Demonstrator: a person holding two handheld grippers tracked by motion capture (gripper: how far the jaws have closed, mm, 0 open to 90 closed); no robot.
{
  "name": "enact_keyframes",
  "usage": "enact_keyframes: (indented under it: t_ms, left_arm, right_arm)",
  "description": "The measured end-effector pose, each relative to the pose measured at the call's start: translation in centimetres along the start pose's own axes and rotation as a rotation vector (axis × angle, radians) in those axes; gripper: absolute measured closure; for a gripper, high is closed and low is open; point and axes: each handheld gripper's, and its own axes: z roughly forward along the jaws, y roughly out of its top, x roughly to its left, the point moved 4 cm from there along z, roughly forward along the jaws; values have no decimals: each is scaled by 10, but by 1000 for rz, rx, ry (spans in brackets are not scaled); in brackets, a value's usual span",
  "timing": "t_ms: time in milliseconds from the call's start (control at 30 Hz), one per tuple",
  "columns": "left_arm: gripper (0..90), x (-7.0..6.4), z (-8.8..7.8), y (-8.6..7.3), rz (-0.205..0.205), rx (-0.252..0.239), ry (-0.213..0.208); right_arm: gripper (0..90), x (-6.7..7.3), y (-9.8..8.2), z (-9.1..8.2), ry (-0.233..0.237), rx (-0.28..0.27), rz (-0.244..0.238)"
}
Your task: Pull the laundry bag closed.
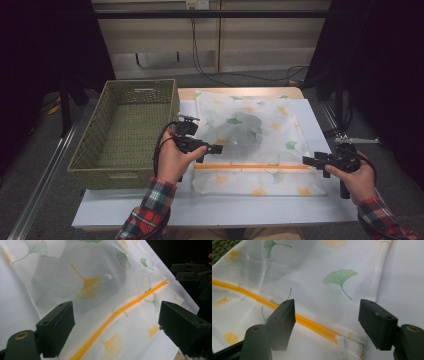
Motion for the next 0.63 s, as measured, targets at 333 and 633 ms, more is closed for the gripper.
enact_keyframes:
  t_ms: [333, 633]
  left_arm:
    - [101, -5, 28, -8, 48, 15, -30]
    - [87, -7, 36, -10, 71, 15, -30]
  right_arm:
    - [254, 2, -2, 2, 9, 13, -12]
    - [224, 0, -3, 1, 12, 14, -12]
